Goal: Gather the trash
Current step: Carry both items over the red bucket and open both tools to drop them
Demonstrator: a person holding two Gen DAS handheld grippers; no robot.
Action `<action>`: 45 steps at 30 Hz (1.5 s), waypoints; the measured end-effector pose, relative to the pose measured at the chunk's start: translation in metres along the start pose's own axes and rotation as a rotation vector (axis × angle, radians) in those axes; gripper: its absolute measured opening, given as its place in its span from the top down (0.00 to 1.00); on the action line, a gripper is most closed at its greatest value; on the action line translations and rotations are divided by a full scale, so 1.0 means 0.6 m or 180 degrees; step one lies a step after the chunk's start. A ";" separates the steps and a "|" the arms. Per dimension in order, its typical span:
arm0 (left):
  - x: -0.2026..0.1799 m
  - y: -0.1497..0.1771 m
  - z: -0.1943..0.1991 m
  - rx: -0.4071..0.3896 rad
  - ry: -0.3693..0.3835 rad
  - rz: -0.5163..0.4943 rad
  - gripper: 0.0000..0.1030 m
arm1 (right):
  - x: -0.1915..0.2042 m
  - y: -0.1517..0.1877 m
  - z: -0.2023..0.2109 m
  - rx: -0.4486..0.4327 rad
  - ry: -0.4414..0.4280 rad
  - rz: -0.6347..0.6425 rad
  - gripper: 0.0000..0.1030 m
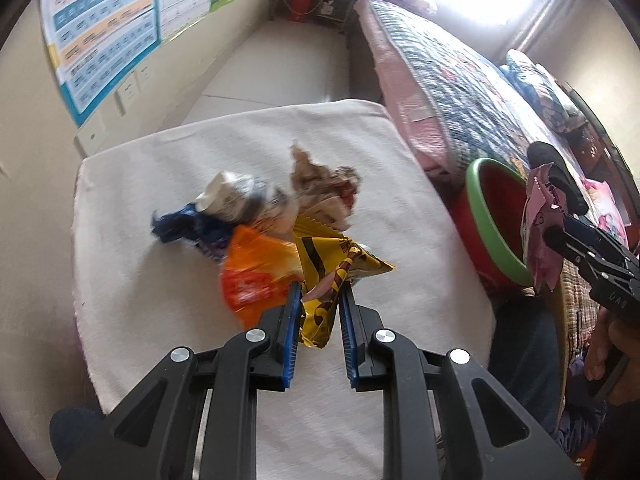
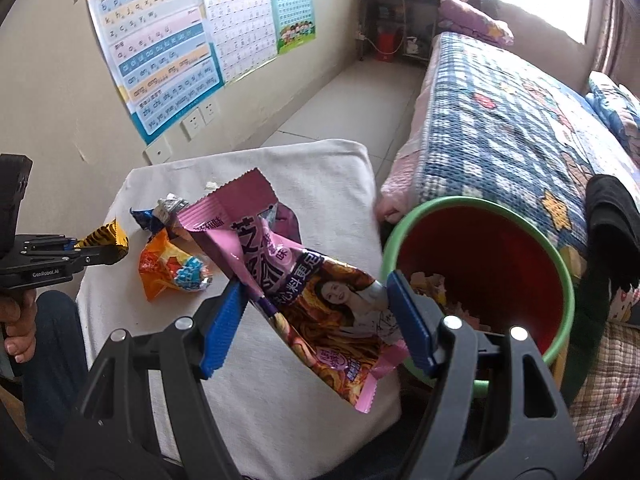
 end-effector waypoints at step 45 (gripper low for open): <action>-0.372 -0.235 -0.110 0.0081 0.0686 -0.1002 0.84 | -0.319 -0.060 0.041 -0.0305 0.0503 -0.0921 0.32</action>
Point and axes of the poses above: each gripper's, at about its wrist camera, not at the fingertips, and z roughly against the way its jaws point, x to its left, y to its underside, the point moved 8 cm from there along -z, roughly the way its jaws point, and after that the axes turned 15 degrees about -z, right-handed, at the moved point
